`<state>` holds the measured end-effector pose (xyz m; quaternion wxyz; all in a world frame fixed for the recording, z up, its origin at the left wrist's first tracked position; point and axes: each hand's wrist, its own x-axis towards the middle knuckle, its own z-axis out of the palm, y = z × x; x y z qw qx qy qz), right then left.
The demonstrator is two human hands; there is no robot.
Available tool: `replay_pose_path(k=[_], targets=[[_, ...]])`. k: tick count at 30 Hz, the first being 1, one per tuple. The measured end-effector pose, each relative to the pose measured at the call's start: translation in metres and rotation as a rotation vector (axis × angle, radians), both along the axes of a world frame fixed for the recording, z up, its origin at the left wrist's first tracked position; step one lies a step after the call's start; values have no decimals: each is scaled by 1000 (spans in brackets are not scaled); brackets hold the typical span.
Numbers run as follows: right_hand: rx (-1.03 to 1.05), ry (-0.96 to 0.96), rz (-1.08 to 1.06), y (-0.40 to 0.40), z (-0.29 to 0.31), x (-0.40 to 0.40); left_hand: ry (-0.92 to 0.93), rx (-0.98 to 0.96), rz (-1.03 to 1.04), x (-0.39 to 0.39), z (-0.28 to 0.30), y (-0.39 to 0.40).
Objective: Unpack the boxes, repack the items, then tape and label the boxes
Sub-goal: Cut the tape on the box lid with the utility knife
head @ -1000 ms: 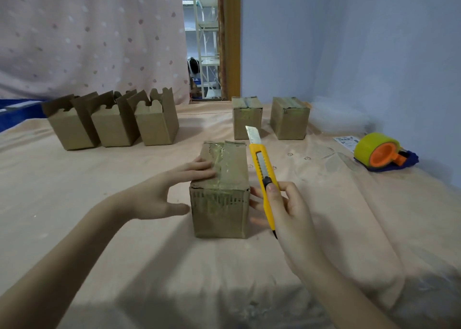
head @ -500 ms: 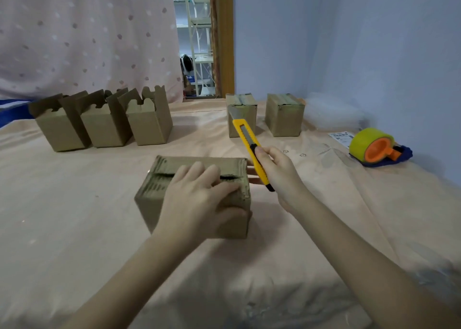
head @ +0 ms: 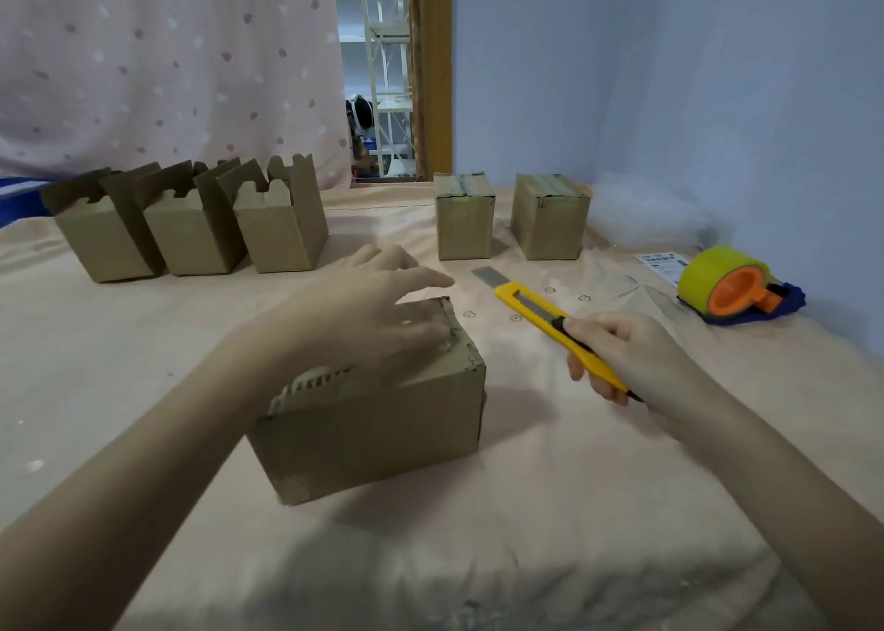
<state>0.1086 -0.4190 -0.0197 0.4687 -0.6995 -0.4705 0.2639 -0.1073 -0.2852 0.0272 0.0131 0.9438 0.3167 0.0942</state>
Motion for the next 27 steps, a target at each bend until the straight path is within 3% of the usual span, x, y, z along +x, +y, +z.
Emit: replay_pose_path(k=[3, 9, 27], targets=[[-56, -55, 26, -9, 4, 5, 109, 0, 73, 3, -1, 5], [-122, -55, 100, -18, 20, 7, -57, 138, 4, -3, -23, -5], [-183, 2, 169, -3, 22, 13, -136, 103, -12, -9, -24, -11]])
